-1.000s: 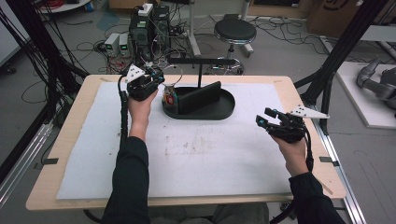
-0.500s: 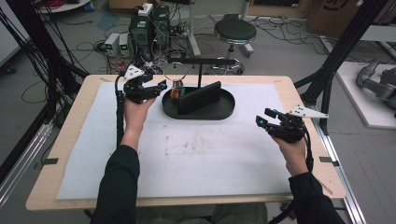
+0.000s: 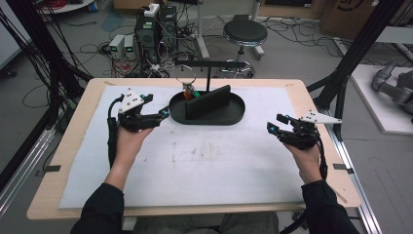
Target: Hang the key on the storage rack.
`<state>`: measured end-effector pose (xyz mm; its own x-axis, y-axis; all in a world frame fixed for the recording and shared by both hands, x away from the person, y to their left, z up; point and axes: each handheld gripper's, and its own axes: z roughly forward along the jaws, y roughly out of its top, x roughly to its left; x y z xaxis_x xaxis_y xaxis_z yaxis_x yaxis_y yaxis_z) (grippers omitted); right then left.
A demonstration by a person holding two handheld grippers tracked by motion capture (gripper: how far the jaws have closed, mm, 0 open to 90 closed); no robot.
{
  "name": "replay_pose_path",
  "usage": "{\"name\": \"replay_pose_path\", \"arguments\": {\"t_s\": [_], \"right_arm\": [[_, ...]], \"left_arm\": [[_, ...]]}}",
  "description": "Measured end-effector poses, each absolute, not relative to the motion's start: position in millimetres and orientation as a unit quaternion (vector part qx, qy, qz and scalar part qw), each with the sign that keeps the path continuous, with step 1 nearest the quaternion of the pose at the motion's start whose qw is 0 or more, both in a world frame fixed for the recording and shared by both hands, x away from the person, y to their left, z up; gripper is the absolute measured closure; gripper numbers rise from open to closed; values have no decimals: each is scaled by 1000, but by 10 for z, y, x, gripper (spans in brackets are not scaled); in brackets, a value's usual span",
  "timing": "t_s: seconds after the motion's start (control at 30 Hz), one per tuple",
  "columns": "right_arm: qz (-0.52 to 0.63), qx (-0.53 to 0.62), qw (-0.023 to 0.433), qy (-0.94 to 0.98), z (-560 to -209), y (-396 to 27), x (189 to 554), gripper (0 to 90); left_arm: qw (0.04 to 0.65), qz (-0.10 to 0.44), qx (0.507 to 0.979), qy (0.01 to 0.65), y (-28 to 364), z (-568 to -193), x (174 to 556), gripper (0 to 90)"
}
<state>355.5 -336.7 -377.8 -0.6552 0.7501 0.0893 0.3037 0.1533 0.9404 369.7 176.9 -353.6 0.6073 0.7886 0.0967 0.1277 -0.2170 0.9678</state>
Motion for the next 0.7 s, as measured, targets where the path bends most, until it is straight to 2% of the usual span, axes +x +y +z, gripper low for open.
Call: {"name": "replay_pose_path", "arguments": {"t_s": [0.2,0.4,0.7], "right_arm": [[526,356,211,743,-3786,-3403,3555,380],[512,355,221,750,-3797,-3444,3541,337],[501,362,224,753,-3837,-3487,3531,308]], "left_arm": [[532,301,720,327,1883,-3636,3492,262],[531,294,722,332,1962,-3737,3312,254],[528,294,715,351,2113,-3887,3279,242]]}}
